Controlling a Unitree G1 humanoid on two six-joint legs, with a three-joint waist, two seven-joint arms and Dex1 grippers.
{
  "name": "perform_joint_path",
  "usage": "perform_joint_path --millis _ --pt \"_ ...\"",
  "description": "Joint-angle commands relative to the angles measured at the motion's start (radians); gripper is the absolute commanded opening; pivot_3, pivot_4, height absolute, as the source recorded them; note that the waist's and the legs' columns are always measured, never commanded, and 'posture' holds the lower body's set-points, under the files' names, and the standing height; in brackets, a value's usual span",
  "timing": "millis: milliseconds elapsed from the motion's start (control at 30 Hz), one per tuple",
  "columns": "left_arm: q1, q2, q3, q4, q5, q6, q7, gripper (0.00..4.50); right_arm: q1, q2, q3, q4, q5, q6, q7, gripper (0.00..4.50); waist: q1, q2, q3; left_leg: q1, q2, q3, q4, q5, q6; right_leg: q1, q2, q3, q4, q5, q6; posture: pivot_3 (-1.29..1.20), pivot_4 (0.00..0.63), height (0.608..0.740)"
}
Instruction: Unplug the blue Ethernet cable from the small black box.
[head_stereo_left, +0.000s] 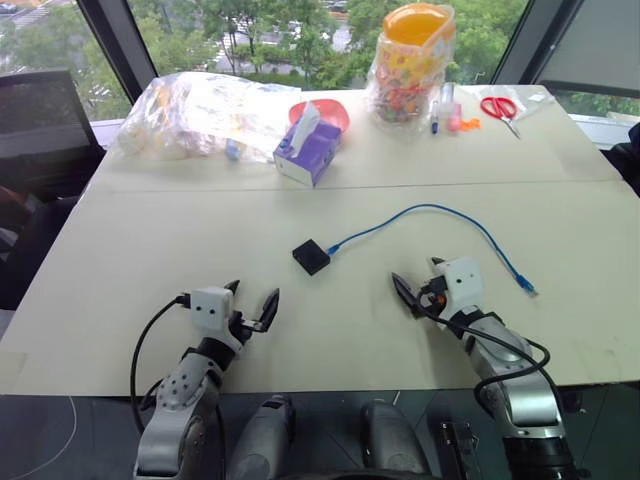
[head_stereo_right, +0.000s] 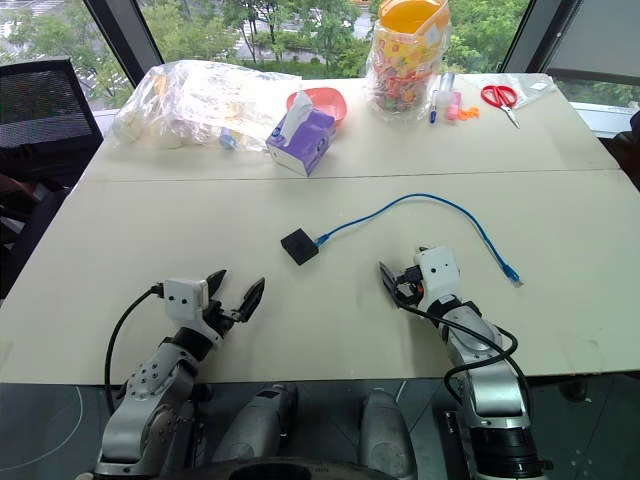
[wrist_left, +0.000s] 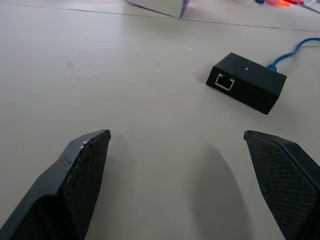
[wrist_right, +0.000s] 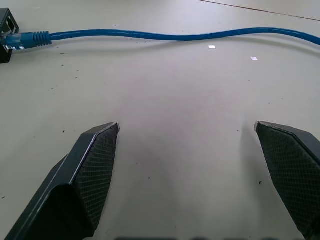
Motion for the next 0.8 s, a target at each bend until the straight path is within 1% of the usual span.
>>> perform_joint_path --millis 33,67,167,267,367,433,500,633,700,733,800 --pt "0.019 0.011 0.017 0.019 0.001 0.0 -0.002 4.46 -0.006 -0.008 0.003 -0.014 0.013 -0.014 0.014 4.5 -0.001 0.0 0.0 0.0 0.0 0.0 0.0 0.0 0.0 0.0 0.0 0.0 0.0 0.0 0.0 0.0 0.15 0.726" --pt "0.019 0.013 0.015 0.018 0.004 0.0 -0.001 4.46 -0.007 -0.008 0.002 -0.015 0.013 -0.013 0.015 4.5 -0.001 0.0 0.0 0.0 0.0 0.0 0.0 0.0 0.0 0.0 0.0 0.0 0.0 0.0 0.0 0.0 0.15 0.726" --pt "0.022 0.006 0.032 -0.013 -0.067 0.041 -0.022 4.46 -0.02 -0.018 0.003 -0.02 0.02 -0.008 0.036 4.5 -0.003 0.0 0.0 0.0 0.0 0.0 0.0 0.0 0.0 0.0 0.0 0.0 0.0 0.0 0.0 0.0 0.15 0.726" --pt "0.022 0.026 0.04 -0.032 -0.111 0.091 -0.049 4.46 -0.047 -0.037 0.007 -0.011 0.021 -0.01 0.062 4.5 -0.012 0.0 0.0 0.0 0.0 0.0 0.0 0.0 0.0 0.0 0.0 0.0 0.0 0.0 0.0 0.0 0.15 0.726" --pt "-0.005 0.063 0.063 -0.022 -0.139 0.116 -0.08 4.46 -0.107 -0.068 0.019 0.013 0.03 -0.01 0.109 4.5 -0.015 0.0 0.0 0.0 0.0 0.0 0.0 0.0 0.0 0.0 0.0 0.0 0.0 0.0 0.0 0.0 0.15 0.726" --pt "-0.022 0.107 0.074 -0.025 -0.175 0.16 -0.123 4.46 -0.153 -0.091 0.02 0.031 0.056 0.006 0.15 4.5 -0.014 0.0 0.0 0.0 0.0 0.0 0.0 0.0 0.0 0.0 0.0 0.0 0.0 0.0 0.0 0.0 0.15 0.726" --pt "-0.027 0.186 0.071 -0.042 -0.202 0.204 -0.203 4.46 -0.211 -0.12 0.015 0.045 0.094 0.039 0.207 4.5 -0.014 0.0 0.0 0.001 0.0 0.0 0.0 0.0 0.0 0.0 0.0 0.0 0.001 0.0 0.0 0.0 0.15 0.726" --pt "-0.06 0.316 0.163 -0.039 -0.299 0.278 -0.297 4.46 -0.372 -0.212 0.034 0.086 0.156 0.098 0.362 4.5 -0.019 0.0 0.001 0.001 0.0 0.001 0.0 0.0 0.0 0.0 0.0 0.0 0.001 0.0 0.0 0.0 0.15 0.726" --pt "-0.083 0.37 0.202 -0.029 -0.34 0.314 -0.338 4.46 -0.454 -0.27 0.071 0.125 0.172 0.154 0.454 4.5 -0.02 0.0 0.002 0.0 0.001 0.001 0.0 0.0 0.0 0.0 0.001 0.0 0.001 0.0 0.0 0.0 0.15 0.726" --pt "-0.1 0.408 0.219 -0.021 -0.362 0.334 -0.373 4.46 -0.517 -0.308 0.117 0.167 0.146 0.144 0.519 4.5 -0.02 0.0 0.003 0.0 0.001 0.0 0.0 0.0 0.0 -0.001 0.001 0.0 0.001 0.0 0.0 0.0 0.15 0.726" --pt "-0.139 0.469 0.24 -0.011 -0.4 0.379 -0.425 4.46 -0.652 -0.33 0.177 0.264 0.124 0.141 0.602 4.5 -0.02 0.0 0.005 0.0 0.001 0.0 0.0 0.0 0.0 -0.001 0.002 0.0 0.001 0.0 0.0 0.0 0.15 0.726"
